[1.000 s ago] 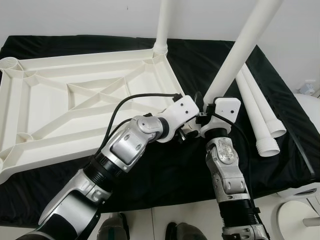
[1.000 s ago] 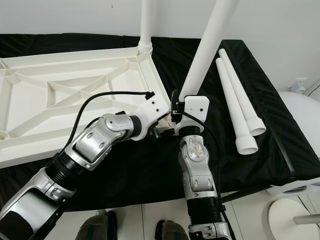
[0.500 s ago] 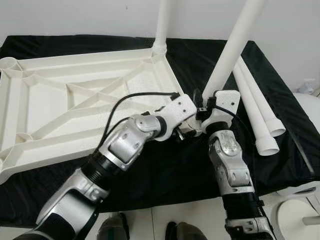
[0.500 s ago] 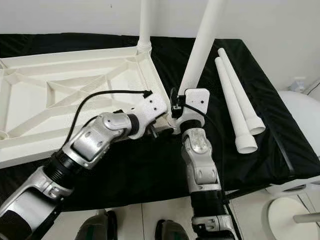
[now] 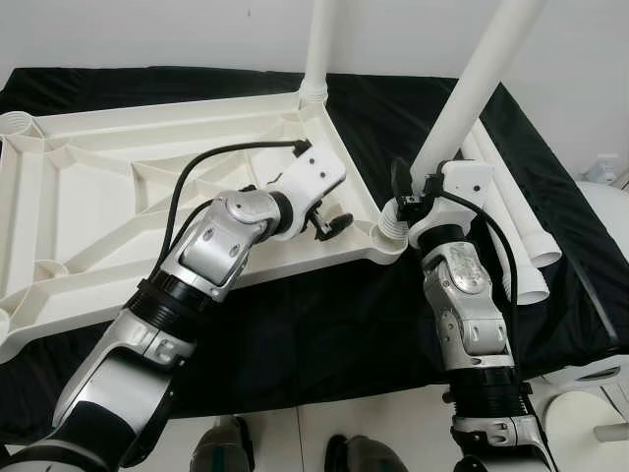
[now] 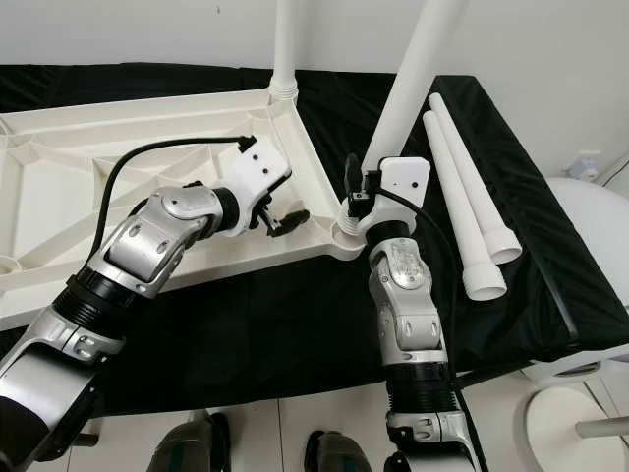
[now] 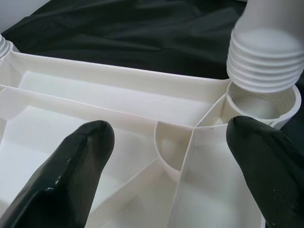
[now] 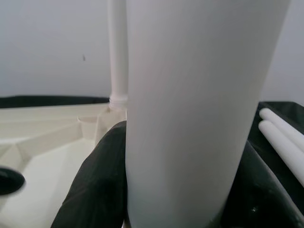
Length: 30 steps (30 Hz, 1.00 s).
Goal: Building children table
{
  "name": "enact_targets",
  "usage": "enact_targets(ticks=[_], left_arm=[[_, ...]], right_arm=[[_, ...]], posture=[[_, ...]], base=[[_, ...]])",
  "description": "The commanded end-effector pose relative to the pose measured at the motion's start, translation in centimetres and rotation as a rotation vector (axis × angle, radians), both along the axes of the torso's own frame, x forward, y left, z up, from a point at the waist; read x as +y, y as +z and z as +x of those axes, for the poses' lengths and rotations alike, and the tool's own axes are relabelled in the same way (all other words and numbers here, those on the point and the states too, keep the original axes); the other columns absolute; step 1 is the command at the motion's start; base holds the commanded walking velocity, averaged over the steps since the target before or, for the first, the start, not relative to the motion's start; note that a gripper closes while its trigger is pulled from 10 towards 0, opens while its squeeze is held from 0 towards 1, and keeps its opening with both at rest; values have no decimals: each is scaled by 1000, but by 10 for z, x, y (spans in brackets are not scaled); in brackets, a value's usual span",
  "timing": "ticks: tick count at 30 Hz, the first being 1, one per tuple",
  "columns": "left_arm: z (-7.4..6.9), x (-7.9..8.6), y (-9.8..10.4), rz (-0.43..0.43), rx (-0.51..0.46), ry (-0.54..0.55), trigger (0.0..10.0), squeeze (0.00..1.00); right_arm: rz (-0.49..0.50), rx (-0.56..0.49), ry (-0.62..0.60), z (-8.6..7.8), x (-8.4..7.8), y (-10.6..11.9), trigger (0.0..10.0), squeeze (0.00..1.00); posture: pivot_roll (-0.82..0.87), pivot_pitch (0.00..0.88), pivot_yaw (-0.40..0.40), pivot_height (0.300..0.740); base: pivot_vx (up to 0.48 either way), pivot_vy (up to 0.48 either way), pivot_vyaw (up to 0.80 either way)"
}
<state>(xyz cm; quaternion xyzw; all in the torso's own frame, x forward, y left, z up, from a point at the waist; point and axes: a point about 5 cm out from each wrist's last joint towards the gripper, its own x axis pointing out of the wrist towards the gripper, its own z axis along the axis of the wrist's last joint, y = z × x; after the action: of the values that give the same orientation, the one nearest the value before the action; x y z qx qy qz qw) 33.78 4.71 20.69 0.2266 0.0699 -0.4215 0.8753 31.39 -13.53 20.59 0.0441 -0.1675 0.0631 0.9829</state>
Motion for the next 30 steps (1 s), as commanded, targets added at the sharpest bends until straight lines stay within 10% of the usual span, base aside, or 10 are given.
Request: enact_targets(ticks=[1, 15, 30], left_arm=[[2, 0, 0, 3, -10, 24, 10000, 0], [21, 10, 3, -217, -14, 278, 10000, 0], [23, 58, 17, -412, -134, 525, 10000, 0]], right_arm=[[12, -56, -6, -2, -6, 12, 10000, 0], [-26, -18, -15, 16, -18, 9, 10000, 0], [-17, 21, -13, 30, -29, 1, 10000, 0]], posture=[[5, 96, -65, 740], [8, 96, -69, 740], [27, 82, -61, 740]], base=[[0, 0, 0], [0, 0, 0], [0, 0, 0]])
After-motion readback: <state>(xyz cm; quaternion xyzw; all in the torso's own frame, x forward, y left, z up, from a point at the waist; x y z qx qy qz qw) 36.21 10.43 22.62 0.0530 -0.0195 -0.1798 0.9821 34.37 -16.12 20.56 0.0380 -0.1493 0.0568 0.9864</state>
